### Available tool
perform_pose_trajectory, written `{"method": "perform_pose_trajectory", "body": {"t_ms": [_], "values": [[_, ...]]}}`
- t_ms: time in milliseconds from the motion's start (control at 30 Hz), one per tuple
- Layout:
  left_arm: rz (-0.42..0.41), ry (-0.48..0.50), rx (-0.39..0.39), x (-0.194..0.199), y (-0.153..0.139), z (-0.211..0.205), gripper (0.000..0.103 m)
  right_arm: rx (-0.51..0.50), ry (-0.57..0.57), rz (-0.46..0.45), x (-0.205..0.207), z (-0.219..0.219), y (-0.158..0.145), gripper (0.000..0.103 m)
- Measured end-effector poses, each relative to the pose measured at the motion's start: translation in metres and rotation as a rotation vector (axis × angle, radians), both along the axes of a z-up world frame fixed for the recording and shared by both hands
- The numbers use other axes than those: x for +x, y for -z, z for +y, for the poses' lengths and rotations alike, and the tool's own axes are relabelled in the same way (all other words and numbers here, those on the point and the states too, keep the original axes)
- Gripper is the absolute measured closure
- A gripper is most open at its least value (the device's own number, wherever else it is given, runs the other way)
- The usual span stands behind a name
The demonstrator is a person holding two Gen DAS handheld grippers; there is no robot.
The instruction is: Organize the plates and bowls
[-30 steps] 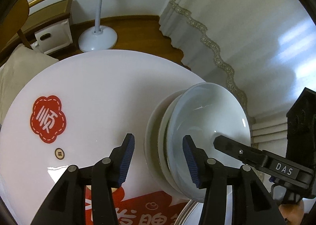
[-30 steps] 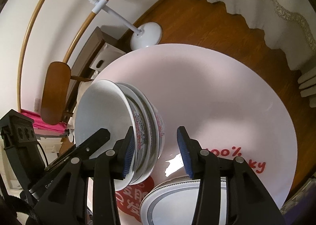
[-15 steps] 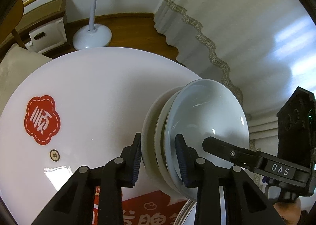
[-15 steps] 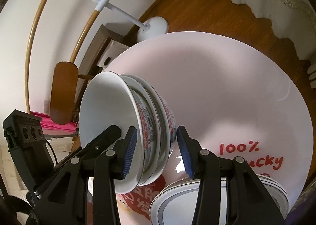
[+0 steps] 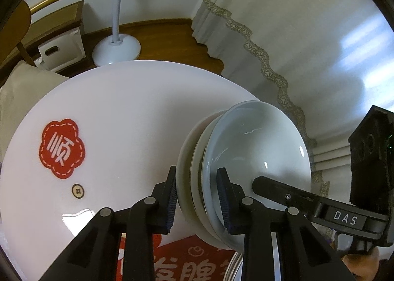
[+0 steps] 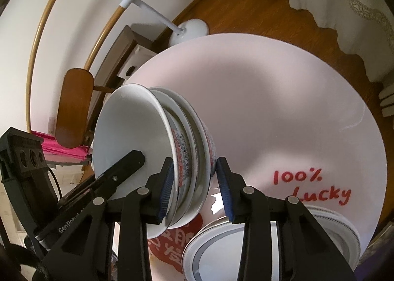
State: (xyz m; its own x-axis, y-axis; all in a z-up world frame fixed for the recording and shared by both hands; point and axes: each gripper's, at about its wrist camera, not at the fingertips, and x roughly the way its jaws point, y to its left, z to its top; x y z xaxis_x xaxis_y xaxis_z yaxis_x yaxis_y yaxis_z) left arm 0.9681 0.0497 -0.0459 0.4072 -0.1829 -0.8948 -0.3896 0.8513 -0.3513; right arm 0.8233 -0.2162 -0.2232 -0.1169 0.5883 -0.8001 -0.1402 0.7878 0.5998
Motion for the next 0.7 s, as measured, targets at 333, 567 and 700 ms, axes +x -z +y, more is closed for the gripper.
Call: {"method": "perform_pose_trajectory", "body": {"t_ms": [333, 567, 700], "values": [[-0.045, -0.002, 0.013, -0.029, -0.028, 0.003, 0.077, 0.015, -0.001, -0.032, -0.018, 0.0, -0.024, 0.067], [-0.084, 0.025, 0.019, -0.049, -0.051, -0.006, 0.077, 0.017, 0.019, -0.067, -0.036, -0.012, -0.053, 0.067], [-0.098, 0.053, 0.018, -0.06, -0.063, -0.02, 0.077, 0.008, 0.041, -0.085, -0.047, -0.027, -0.067, 0.067]]}}
